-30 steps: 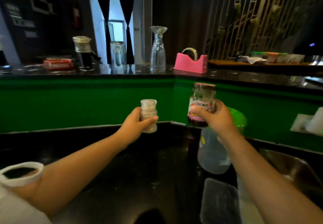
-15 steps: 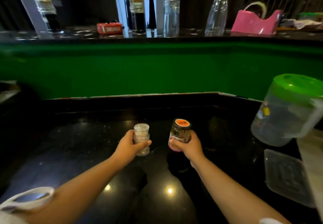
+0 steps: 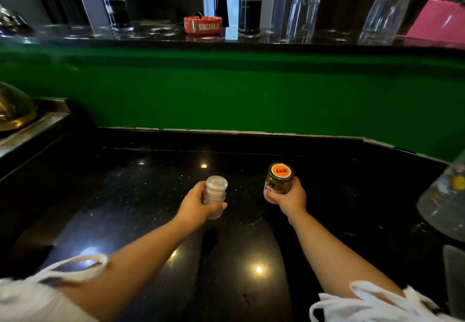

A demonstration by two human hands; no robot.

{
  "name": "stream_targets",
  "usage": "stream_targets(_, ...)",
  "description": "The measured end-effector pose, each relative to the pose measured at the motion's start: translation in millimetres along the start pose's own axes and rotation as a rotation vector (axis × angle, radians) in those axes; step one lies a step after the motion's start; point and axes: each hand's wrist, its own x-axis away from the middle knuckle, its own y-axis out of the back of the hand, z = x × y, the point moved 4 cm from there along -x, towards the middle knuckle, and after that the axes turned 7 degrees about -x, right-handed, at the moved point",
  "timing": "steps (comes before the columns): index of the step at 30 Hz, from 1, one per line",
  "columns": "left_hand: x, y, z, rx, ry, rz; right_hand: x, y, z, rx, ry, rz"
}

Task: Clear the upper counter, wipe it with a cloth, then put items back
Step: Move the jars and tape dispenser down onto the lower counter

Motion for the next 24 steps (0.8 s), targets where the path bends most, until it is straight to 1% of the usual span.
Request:
stream_targets(3, -19.9, -7.6, 5.1, 0.028, 0.07, 0.001, -3.7, -2.8, -3.4, -0.006, 0.007, 0.005)
stream_targets(6, -35.3, -19.6, 11.5, 0.115, 0.163, 0.008, -6.3, -3.7, -5.1, 0.025, 0.018, 0.009)
stream_targets(9, -45.9, -34.8, 15.0, 0.125, 0.19, 0.018, -7.5, -2.9, -6.9, 0.06, 0.039, -0.008)
stream_targets(12, -54.3, -44.9, 18.2, 0.088, 0.193, 0.014, -9.2, -1.1, -7.0, 0.095, 0.042, 0.003)
stream_targets(19, -59.7, -53.1, 19.7, 0.034, 0.137, 0.024, -12.1, -0.1, -10.2, 0.159, 0.022, 0.036)
stream_targets(21, -59.5, -49.5, 21.8, -0.003, 0.131, 0.061, -13.3, -0.2, -9.6, 0.162, 0.014, 0.049)
stream_targets(24, -56.9, -40.0, 16.3, -0.109, 0.105, 0.175, -15.6, 1.7, -5.4, 0.197, -0.016, 0.093)
